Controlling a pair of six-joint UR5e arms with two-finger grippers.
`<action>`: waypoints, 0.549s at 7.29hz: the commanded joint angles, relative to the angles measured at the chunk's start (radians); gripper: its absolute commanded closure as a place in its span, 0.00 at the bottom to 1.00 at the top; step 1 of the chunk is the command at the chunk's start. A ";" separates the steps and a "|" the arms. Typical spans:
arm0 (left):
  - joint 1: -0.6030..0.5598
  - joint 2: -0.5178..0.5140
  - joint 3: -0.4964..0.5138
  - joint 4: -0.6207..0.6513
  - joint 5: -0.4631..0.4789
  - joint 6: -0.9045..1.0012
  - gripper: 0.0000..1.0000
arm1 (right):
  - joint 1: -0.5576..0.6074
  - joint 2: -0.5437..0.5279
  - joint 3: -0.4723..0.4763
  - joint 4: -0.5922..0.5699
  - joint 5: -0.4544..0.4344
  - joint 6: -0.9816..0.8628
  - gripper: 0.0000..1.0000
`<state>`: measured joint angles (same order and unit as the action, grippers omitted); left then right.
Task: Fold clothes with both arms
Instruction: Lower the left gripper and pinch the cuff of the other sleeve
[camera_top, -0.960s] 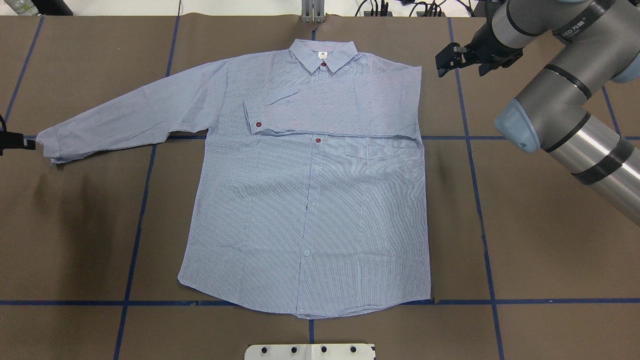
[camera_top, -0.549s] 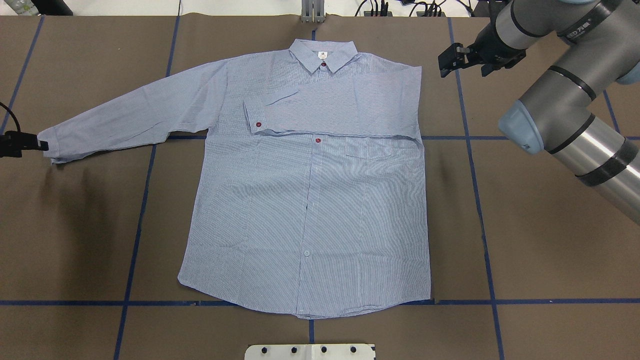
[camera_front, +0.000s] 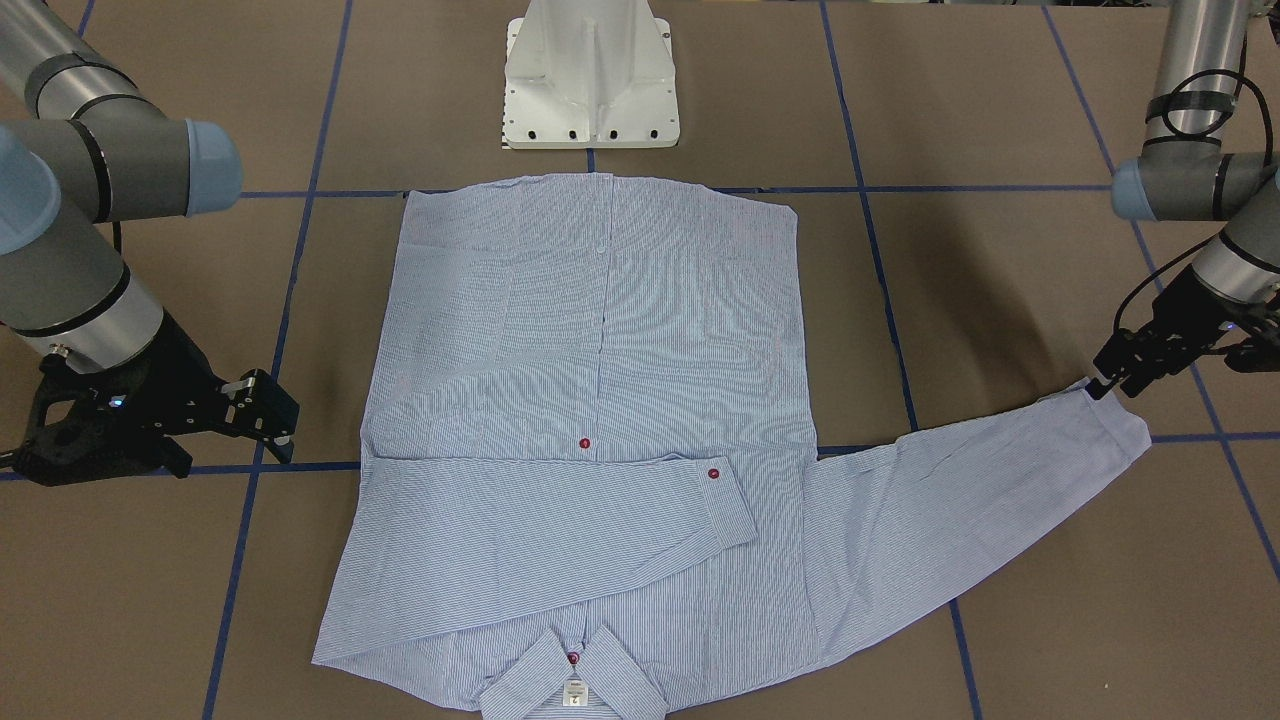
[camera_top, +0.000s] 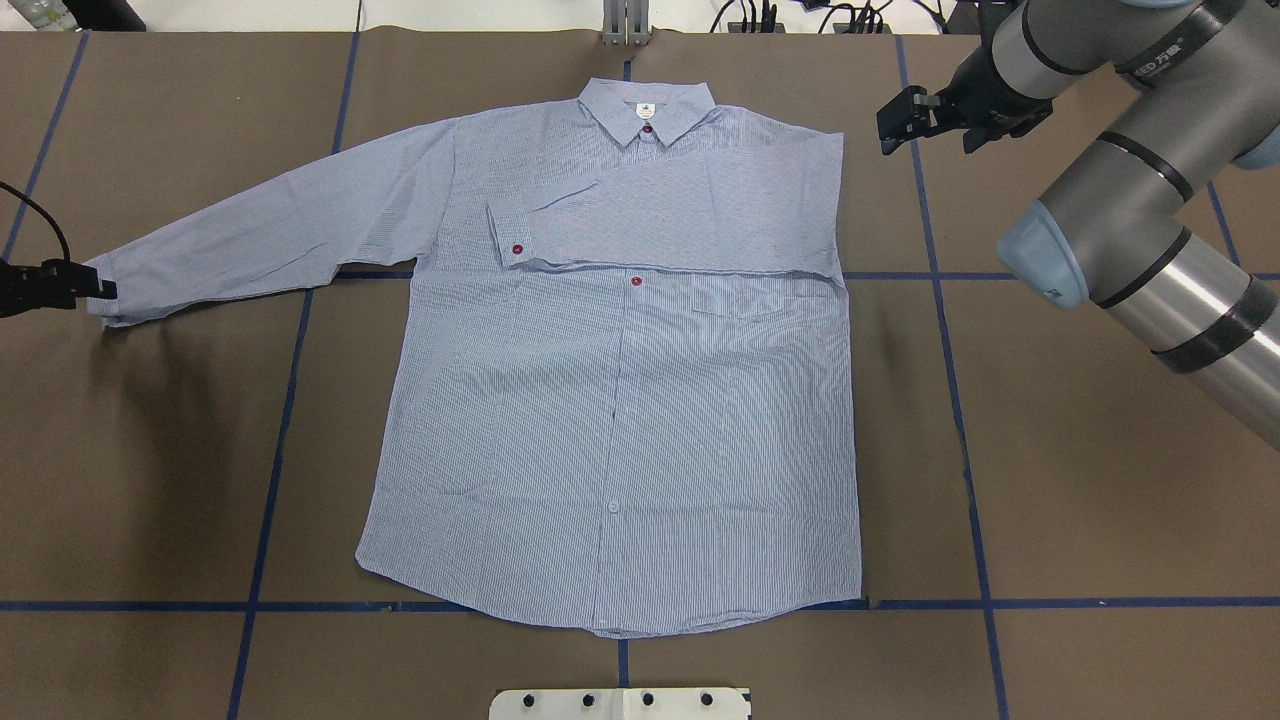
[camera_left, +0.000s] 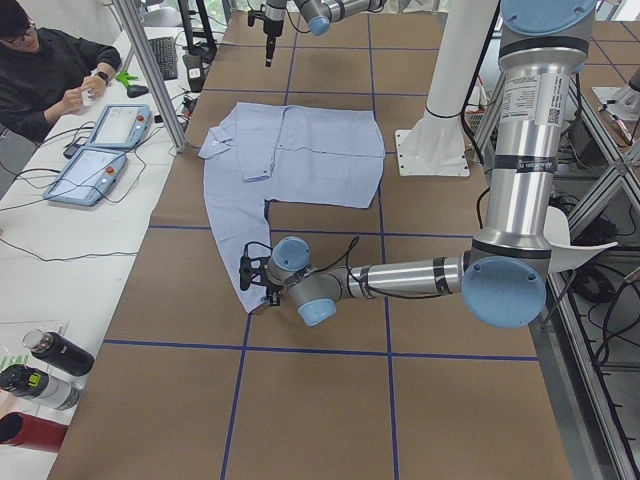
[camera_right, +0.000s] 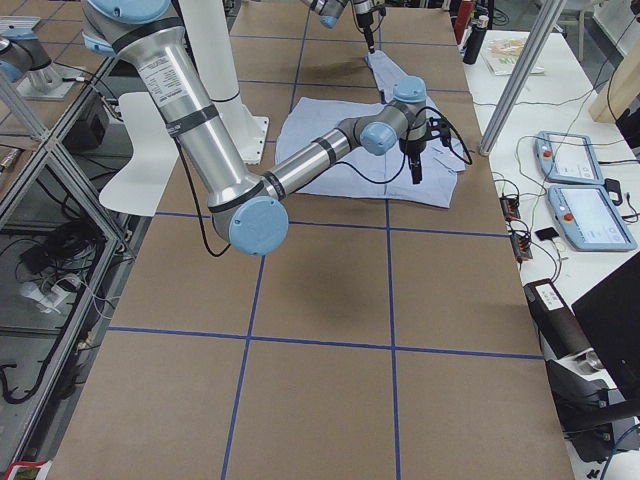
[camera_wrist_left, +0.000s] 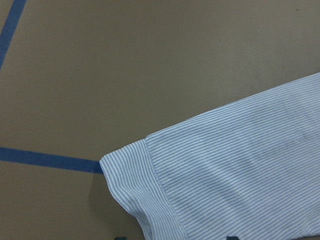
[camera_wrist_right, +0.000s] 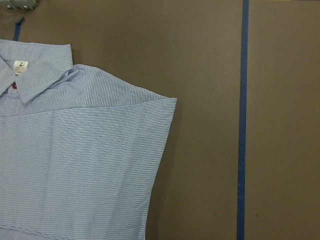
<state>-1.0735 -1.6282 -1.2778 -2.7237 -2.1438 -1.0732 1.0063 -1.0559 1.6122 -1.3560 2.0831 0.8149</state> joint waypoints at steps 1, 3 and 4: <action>0.018 -0.001 0.006 -0.001 0.001 -0.001 0.35 | 0.000 -0.001 0.000 0.000 0.000 0.001 0.00; 0.020 -0.001 0.012 -0.001 0.001 -0.001 0.48 | 0.000 -0.001 0.002 0.000 0.000 0.001 0.00; 0.020 -0.001 0.012 -0.001 0.001 -0.001 0.68 | 0.000 -0.001 0.002 0.000 0.000 0.001 0.00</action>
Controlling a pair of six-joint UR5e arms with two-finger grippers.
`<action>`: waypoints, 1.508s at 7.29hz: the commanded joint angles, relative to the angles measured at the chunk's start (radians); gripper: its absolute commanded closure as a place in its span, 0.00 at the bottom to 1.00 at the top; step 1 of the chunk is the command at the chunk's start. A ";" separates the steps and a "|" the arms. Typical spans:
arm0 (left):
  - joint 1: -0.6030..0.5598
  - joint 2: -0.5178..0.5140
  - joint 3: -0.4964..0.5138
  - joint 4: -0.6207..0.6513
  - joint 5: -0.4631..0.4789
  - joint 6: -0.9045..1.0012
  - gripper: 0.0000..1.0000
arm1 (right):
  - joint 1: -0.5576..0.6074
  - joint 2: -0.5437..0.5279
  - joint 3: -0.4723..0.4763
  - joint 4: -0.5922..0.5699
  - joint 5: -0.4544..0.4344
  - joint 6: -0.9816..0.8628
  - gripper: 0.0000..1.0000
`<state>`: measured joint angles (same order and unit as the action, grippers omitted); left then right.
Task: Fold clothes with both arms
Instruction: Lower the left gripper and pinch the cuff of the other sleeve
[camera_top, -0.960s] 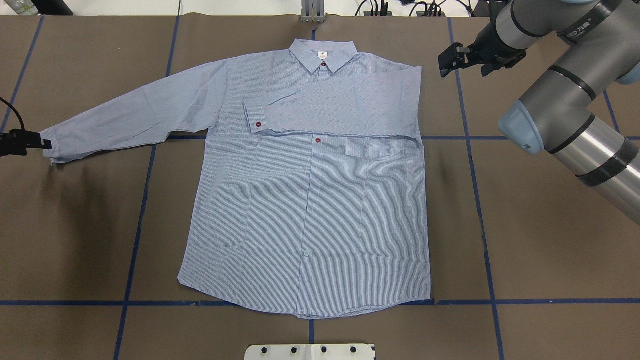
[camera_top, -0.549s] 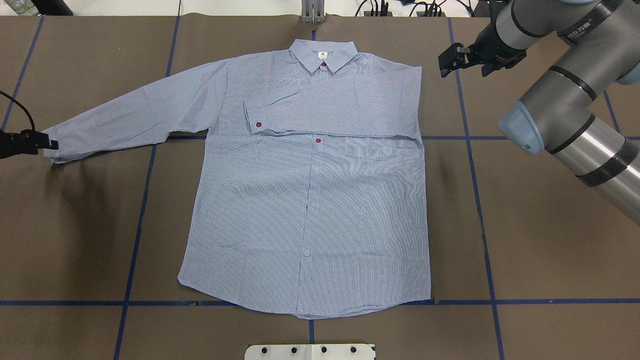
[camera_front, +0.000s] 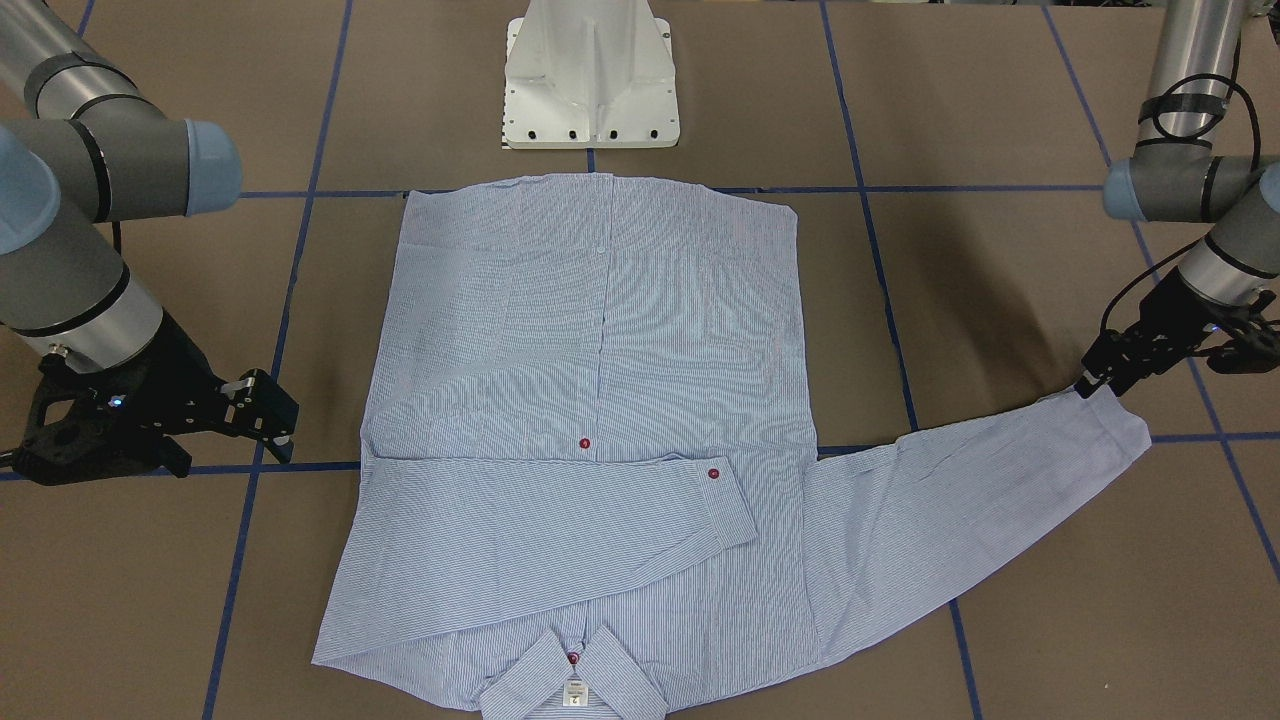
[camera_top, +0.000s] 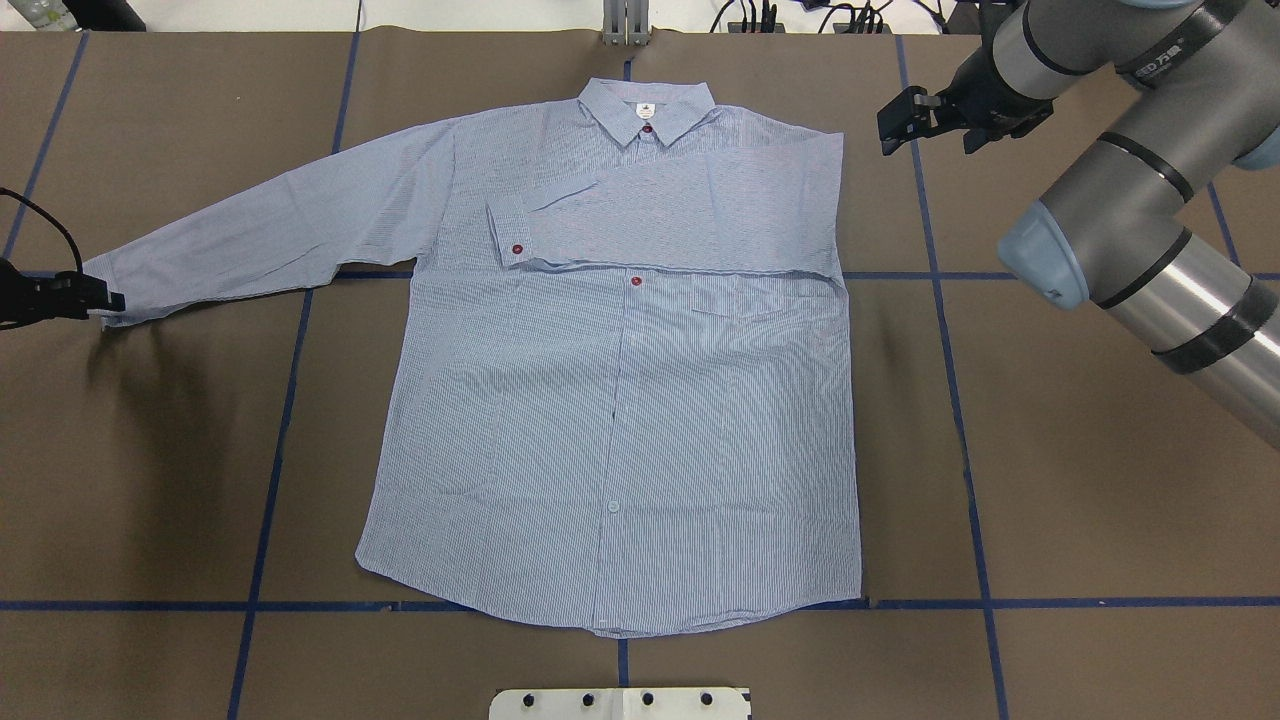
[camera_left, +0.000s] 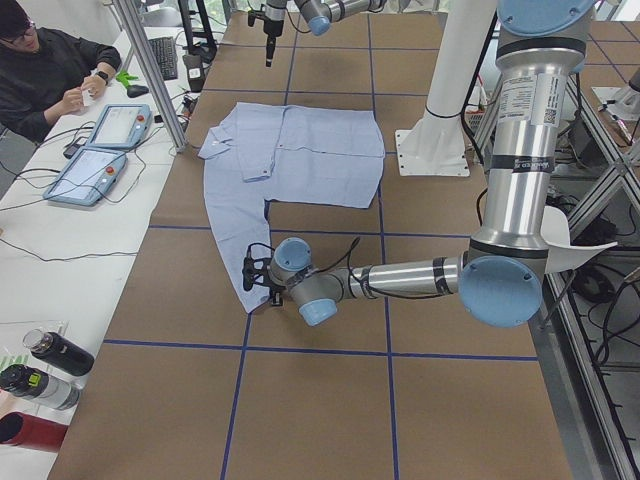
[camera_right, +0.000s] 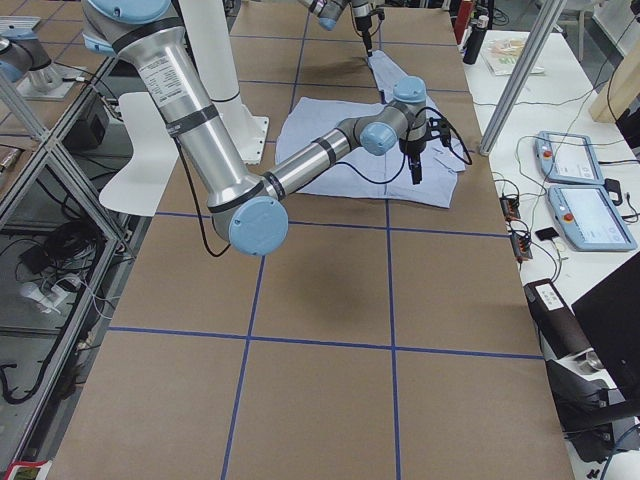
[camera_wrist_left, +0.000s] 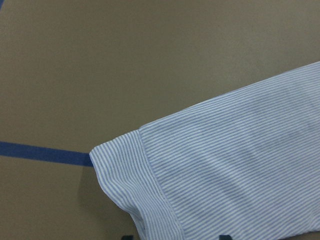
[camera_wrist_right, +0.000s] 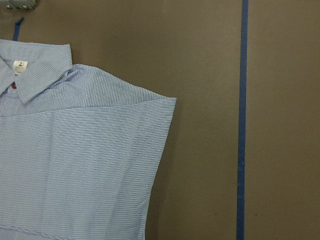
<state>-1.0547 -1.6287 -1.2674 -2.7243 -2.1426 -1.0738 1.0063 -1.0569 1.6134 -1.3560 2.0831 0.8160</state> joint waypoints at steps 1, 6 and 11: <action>0.001 0.001 0.002 0.000 0.000 0.005 1.00 | 0.000 0.000 0.003 0.000 0.000 0.000 0.00; -0.010 0.001 -0.177 0.128 -0.088 0.012 1.00 | 0.000 -0.002 0.014 0.000 0.000 0.003 0.00; 0.115 -0.539 -0.293 0.856 0.048 0.002 1.00 | -0.002 -0.005 0.031 0.000 -0.003 0.037 0.00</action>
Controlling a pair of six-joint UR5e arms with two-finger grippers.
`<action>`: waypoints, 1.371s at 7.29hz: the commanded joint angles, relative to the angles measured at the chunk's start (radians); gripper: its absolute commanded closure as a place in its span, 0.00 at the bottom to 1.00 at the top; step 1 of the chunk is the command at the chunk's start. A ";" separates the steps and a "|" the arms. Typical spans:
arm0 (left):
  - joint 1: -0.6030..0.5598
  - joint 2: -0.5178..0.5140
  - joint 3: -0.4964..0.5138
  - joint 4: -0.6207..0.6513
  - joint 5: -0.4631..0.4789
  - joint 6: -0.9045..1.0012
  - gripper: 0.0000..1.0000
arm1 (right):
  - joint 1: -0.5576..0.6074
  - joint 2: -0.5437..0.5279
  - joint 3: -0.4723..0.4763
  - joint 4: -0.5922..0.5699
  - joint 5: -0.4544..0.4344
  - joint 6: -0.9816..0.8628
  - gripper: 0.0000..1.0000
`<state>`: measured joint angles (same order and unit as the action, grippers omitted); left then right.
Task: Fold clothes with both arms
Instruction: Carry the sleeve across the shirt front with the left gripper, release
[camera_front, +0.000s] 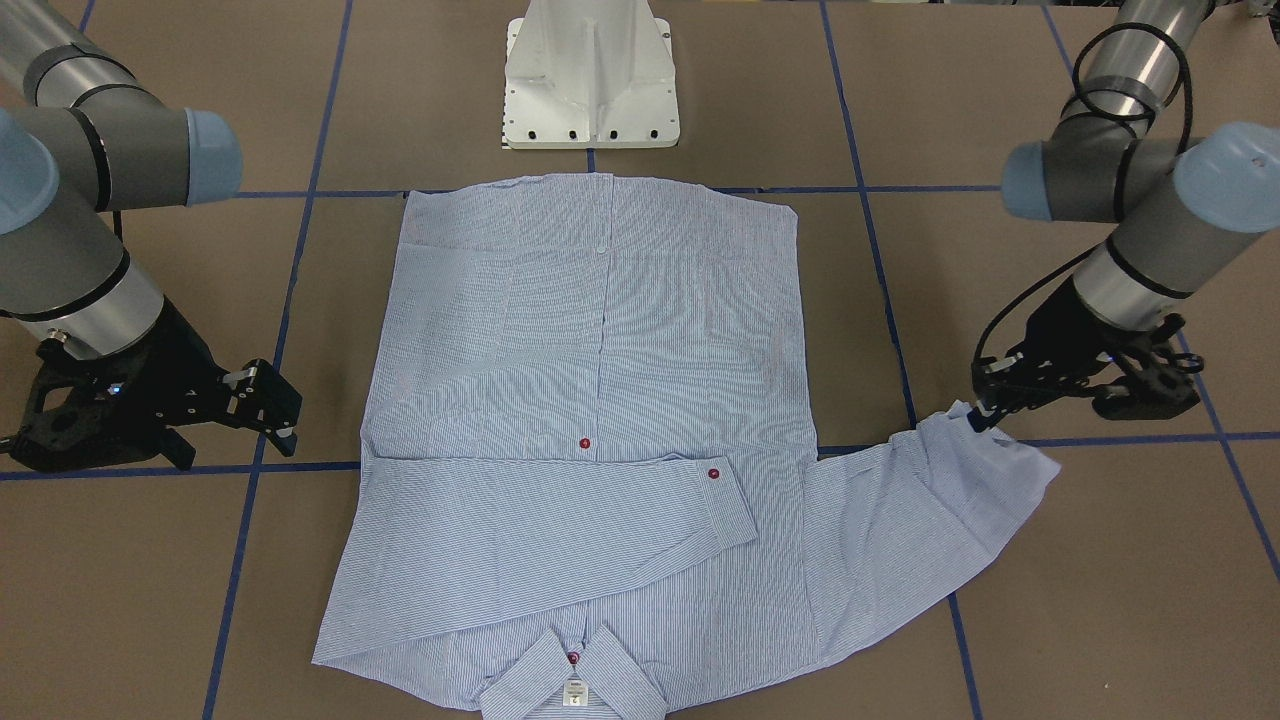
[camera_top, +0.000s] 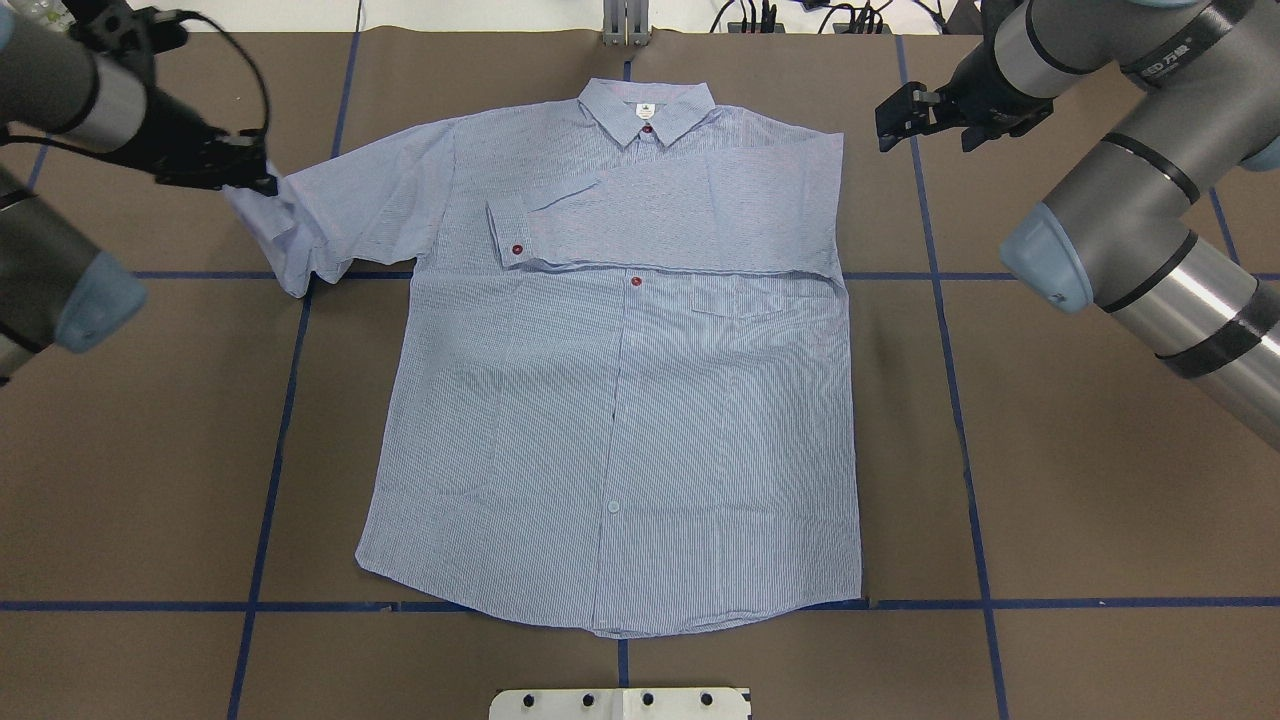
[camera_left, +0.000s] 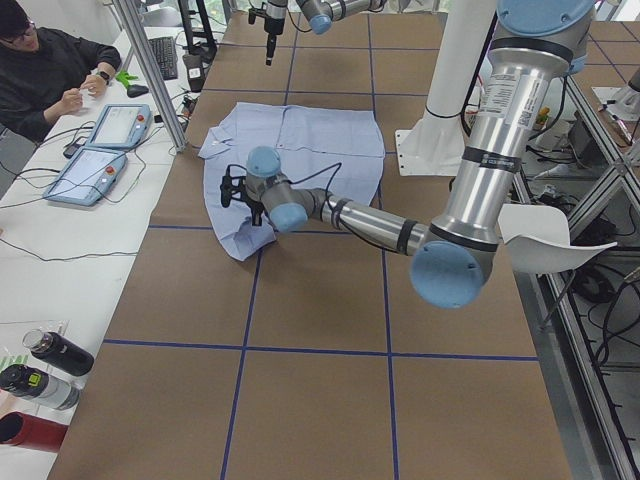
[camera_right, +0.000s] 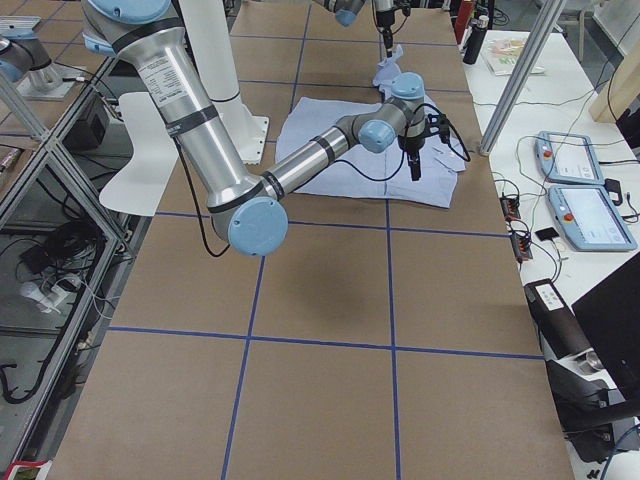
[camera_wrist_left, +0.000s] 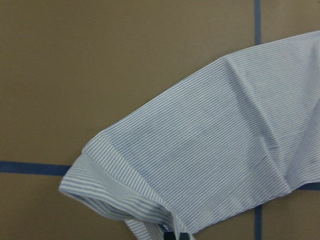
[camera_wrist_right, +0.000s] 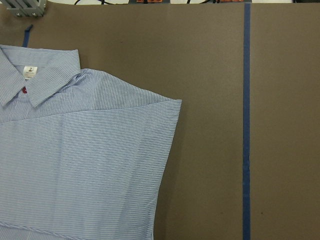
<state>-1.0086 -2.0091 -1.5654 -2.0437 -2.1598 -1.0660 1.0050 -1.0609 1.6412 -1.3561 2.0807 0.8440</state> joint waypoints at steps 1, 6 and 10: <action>0.105 -0.239 0.021 0.230 0.101 -0.012 1.00 | 0.000 -0.001 0.003 0.000 -0.001 0.010 0.00; 0.252 -0.629 0.344 0.229 0.223 -0.267 1.00 | -0.002 -0.001 0.014 0.000 0.001 0.020 0.00; 0.359 -0.700 0.436 0.211 0.329 -0.327 1.00 | -0.008 -0.001 0.016 0.000 0.001 0.037 0.00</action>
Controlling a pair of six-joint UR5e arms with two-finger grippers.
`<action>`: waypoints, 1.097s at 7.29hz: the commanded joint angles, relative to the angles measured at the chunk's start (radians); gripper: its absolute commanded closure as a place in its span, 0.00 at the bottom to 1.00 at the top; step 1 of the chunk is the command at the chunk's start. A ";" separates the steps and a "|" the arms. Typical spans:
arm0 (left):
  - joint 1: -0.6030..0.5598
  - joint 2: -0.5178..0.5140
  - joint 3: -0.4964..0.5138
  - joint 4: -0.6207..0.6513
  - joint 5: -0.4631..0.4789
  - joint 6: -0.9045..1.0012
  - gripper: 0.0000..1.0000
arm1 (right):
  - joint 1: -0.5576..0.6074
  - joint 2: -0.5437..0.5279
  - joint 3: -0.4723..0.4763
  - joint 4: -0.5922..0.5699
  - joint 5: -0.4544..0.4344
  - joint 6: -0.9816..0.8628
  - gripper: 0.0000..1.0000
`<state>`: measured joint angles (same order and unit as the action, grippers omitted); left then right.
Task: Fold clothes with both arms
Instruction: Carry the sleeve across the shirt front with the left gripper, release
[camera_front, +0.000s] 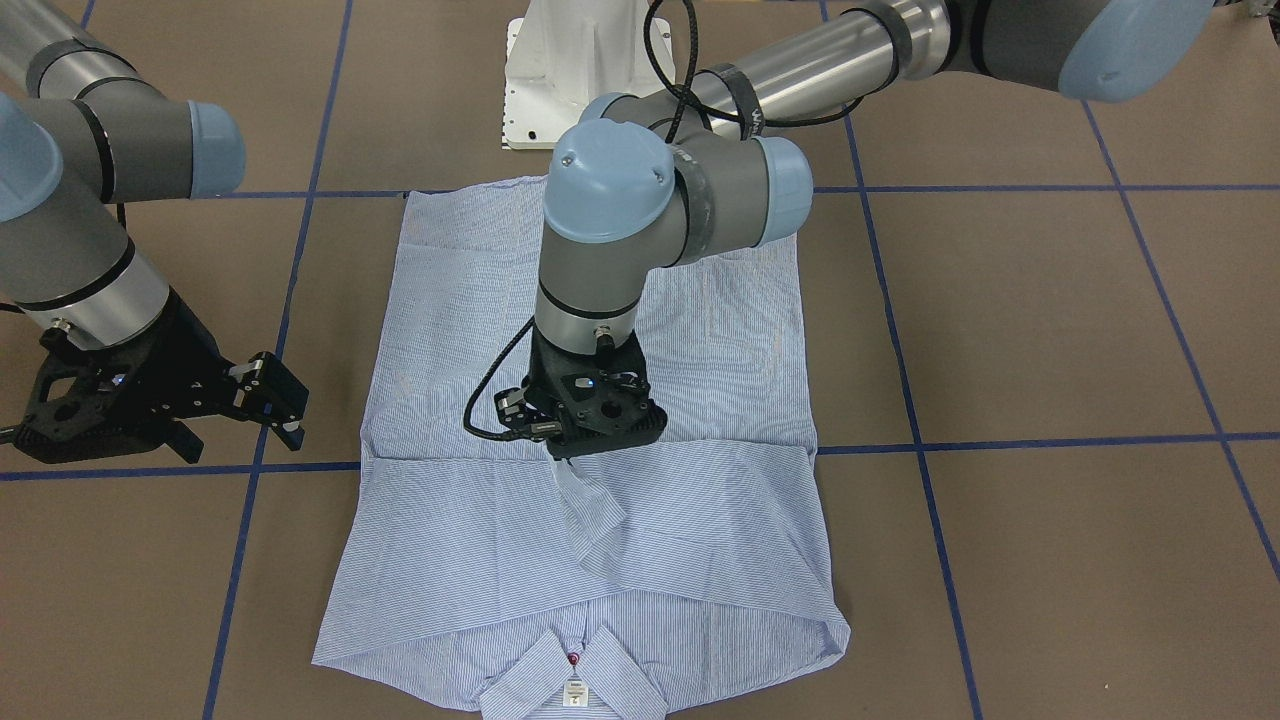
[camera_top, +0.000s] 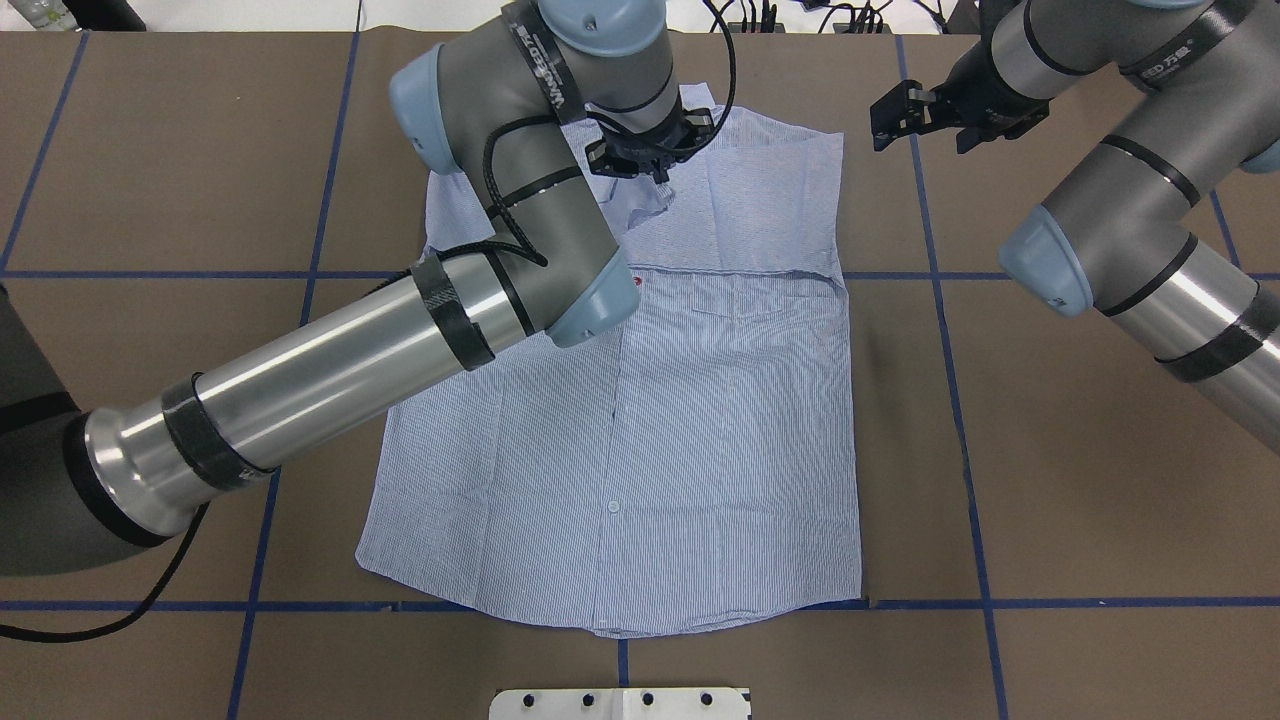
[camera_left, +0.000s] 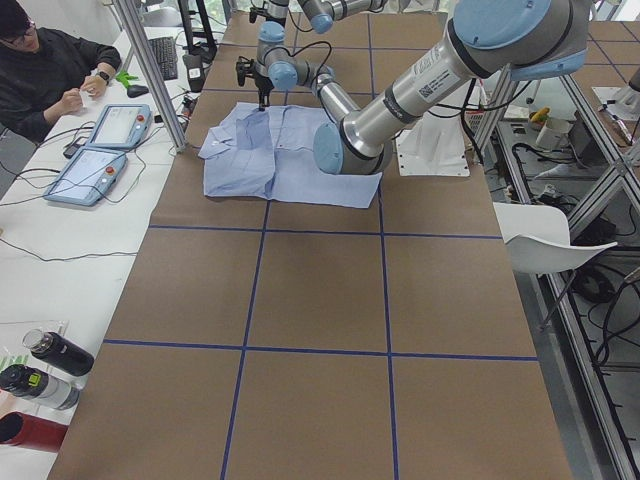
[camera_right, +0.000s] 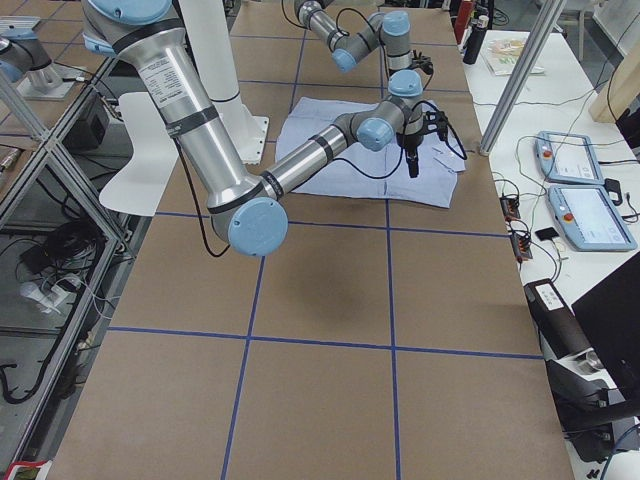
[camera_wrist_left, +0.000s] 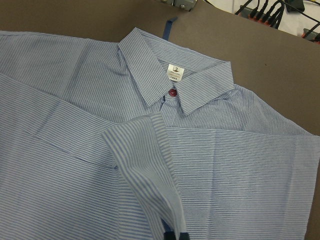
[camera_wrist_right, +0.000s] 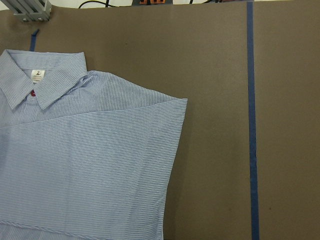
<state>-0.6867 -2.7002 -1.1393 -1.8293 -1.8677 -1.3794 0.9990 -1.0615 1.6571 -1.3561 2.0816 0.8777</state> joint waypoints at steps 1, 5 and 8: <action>0.058 -0.015 0.030 -0.030 0.039 -0.029 1.00 | -0.002 0.000 0.000 0.000 -0.002 0.003 0.00; 0.088 -0.066 0.141 -0.189 0.053 -0.183 0.01 | -0.011 0.002 0.000 0.000 -0.002 0.003 0.00; 0.084 -0.050 0.078 -0.075 -0.051 -0.013 0.00 | -0.069 0.014 0.024 0.002 -0.014 0.133 0.00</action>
<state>-0.6003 -2.7677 -1.0234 -1.9782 -1.8691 -1.4874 0.9579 -1.0529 1.6636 -1.3547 2.0739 0.9459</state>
